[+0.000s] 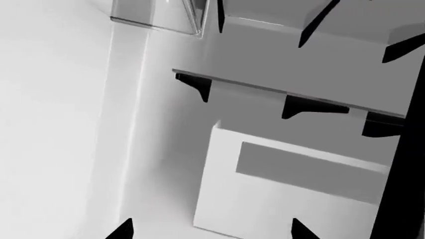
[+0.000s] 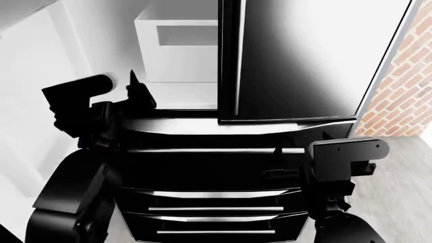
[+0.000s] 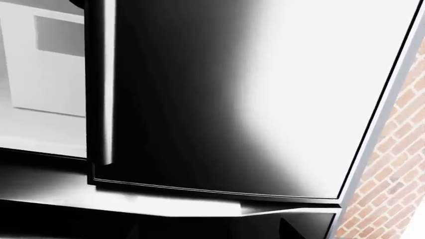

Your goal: Open the fridge doors

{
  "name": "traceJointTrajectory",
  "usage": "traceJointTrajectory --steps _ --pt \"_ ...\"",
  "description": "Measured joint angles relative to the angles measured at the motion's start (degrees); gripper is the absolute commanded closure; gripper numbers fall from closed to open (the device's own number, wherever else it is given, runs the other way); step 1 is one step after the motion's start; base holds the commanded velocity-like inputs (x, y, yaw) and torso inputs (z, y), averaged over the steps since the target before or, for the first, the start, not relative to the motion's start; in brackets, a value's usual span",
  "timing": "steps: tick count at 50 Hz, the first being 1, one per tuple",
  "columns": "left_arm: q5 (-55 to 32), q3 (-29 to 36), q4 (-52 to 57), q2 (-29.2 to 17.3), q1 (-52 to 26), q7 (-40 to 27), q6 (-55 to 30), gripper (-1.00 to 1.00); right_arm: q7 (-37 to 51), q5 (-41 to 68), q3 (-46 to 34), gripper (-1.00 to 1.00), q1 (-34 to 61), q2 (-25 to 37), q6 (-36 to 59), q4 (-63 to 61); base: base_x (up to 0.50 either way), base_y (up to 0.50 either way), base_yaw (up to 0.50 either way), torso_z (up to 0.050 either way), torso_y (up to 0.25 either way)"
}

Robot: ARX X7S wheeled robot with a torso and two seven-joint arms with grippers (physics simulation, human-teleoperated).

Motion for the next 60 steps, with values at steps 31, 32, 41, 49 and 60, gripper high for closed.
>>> traceJointTrajectory --steps 31,32,41,49,60 --pt "5.0 -4.6 -22.5 -2.1 -12.3 -3.4 12.1 -1.00 0.9 0.6 0.0 -1.00 -0.3 0.5 0.2 -1.1 0.00 0.00 0.00 0.000 0.000" --pt "5.1 -4.7 -23.3 -2.2 -12.7 -3.5 12.4 -1.00 0.9 0.6 0.0 -1.00 -0.4 0.5 0.2 -1.1 0.00 0.00 0.00 0.000 0.000" --pt "7.6 -5.6 -30.7 -1.9 -16.6 -4.7 15.7 -1.00 1.1 0.8 0.1 -1.00 -0.5 0.6 0.4 -1.4 0.00 0.00 0.00 0.000 0.000" --pt "9.0 -5.8 -36.7 -0.9 -19.7 -5.6 18.4 -1.00 1.3 1.0 0.0 -1.00 -0.3 0.7 0.7 -1.6 0.01 0.01 0.01 0.000 0.000" --pt "8.3 -6.3 -38.9 -0.6 -21.1 -5.6 19.6 -1.00 1.5 1.2 -0.1 -1.00 -0.4 0.7 0.3 -1.3 0.01 0.01 0.01 0.000 0.000"
